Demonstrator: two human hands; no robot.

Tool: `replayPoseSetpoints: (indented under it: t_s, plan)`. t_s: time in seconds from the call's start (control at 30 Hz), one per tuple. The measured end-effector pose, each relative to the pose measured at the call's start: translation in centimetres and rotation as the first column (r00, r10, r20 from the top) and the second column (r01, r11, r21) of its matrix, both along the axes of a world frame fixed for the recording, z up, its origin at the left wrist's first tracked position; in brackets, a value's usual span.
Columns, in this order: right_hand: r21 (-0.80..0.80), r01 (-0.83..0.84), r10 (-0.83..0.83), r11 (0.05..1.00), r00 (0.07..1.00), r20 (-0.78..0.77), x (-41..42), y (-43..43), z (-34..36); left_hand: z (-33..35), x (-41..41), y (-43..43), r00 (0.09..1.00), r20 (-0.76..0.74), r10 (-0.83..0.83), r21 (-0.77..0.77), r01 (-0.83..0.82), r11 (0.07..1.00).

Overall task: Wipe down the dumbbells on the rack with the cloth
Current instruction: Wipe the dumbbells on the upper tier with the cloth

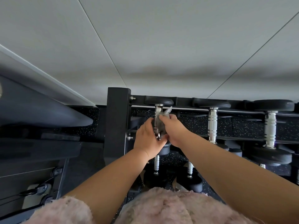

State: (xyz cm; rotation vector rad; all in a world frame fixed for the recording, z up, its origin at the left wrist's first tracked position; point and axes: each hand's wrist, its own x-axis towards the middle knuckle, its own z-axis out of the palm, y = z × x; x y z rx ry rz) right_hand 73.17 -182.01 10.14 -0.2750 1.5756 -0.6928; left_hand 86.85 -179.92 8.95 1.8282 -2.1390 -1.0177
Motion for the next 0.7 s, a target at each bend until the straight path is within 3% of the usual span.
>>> replayPoseSetpoints:
  t_s: [0.07,0.2,0.37,0.47,0.6,0.7]
  plan:
    - [-0.023,0.005,-0.005,1.000,1.000,-0.029,0.0,-1.4,0.5,0.0,0.0,-0.1,1.000,-0.016,-0.012,-0.009,0.012,1.000]
    - [-0.038,0.051,-0.048,0.998,0.996,0.069,-1.1,-2.9,0.5,0.0,0.0,-0.1,0.998,-0.015,-0.057,-0.040,0.057,0.998]
    - [0.000,-0.338,0.338,0.941,0.941,0.010,-2.1,1.4,-0.6,0.2,0.0,-0.1,0.993,0.005,-0.122,-0.037,0.122,0.992]
    - [-0.062,-0.283,0.286,0.957,0.956,0.057,-2.2,1.6,-0.3,0.5,0.1,-0.3,0.992,-0.016,-0.126,-0.010,0.126,0.992]
    - [-0.180,-0.089,0.117,0.980,0.982,0.146,-1.9,-0.1,0.8,0.8,0.0,-0.4,0.991,-0.002,-0.134,0.004,0.134,0.991]
    - [-0.195,-0.171,0.176,0.966,0.984,0.008,-1.7,0.0,0.7,0.8,0.1,-0.5,0.988,-0.001,-0.151,0.003,0.151,0.988]
